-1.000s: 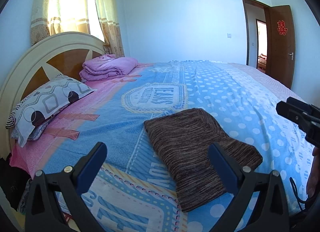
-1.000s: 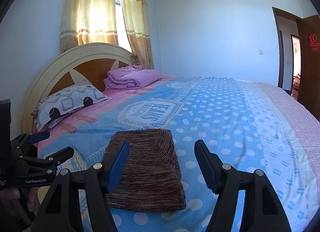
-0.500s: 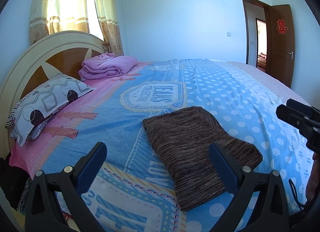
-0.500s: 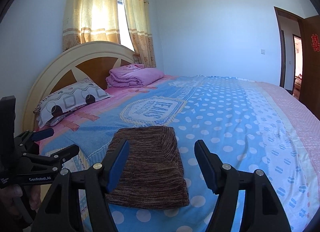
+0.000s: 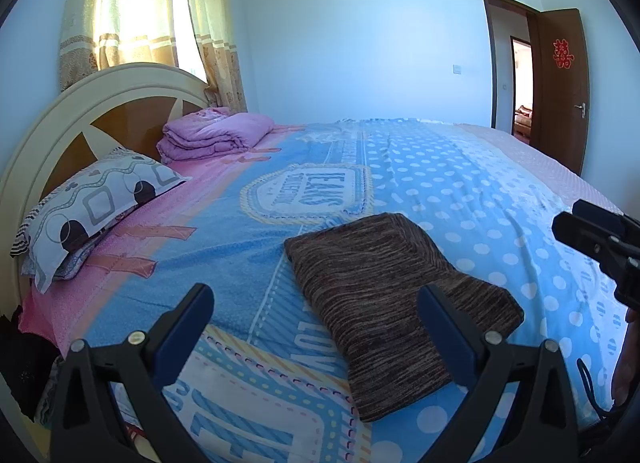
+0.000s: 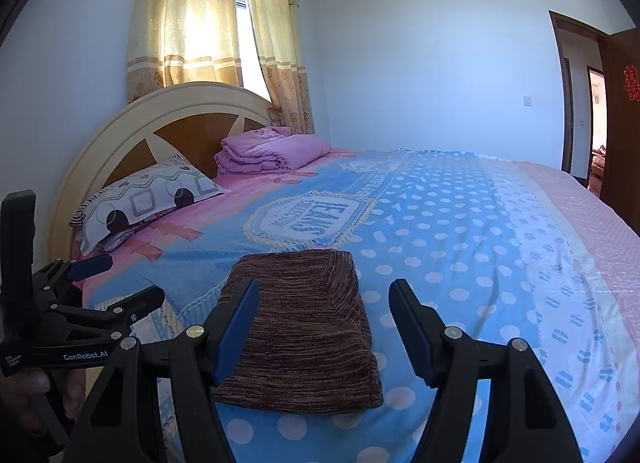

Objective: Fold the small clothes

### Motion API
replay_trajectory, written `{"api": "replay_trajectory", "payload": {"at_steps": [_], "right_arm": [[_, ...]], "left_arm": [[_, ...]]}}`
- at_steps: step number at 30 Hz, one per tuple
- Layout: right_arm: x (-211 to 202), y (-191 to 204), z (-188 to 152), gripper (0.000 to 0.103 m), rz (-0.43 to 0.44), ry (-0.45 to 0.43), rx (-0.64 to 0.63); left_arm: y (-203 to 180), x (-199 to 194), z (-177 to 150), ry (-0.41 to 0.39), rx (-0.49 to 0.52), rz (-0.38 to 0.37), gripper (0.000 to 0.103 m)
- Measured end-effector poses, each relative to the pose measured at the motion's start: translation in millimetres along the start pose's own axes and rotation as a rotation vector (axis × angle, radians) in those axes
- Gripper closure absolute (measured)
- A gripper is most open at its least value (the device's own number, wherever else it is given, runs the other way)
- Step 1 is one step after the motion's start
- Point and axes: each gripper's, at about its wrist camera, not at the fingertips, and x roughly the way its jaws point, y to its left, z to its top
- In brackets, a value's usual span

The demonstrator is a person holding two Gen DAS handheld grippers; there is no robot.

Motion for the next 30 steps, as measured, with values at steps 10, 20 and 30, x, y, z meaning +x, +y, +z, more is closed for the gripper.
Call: {"api": "replay_trajectory", "payload": {"at_steps": [10,20,30], "right_arm": [[-5.4,3.7,-0.8,0.035,0.000,-0.021,-0.005],[-12.2,3.5,0.7,0.035,0.008,-0.055,-0.005],[-12.6,7.3,1.0,0.034,0.022,-0.058,-0.019]], "left_arm": [[-0.6,0.5,0.0,0.002,0.002,-0.005,0.000],[-0.1,0.2,0.0,-0.002,-0.005,-0.005,0.000],[2.1,2.7,1.1,0.009,0.006,0.005,0.000]]}}
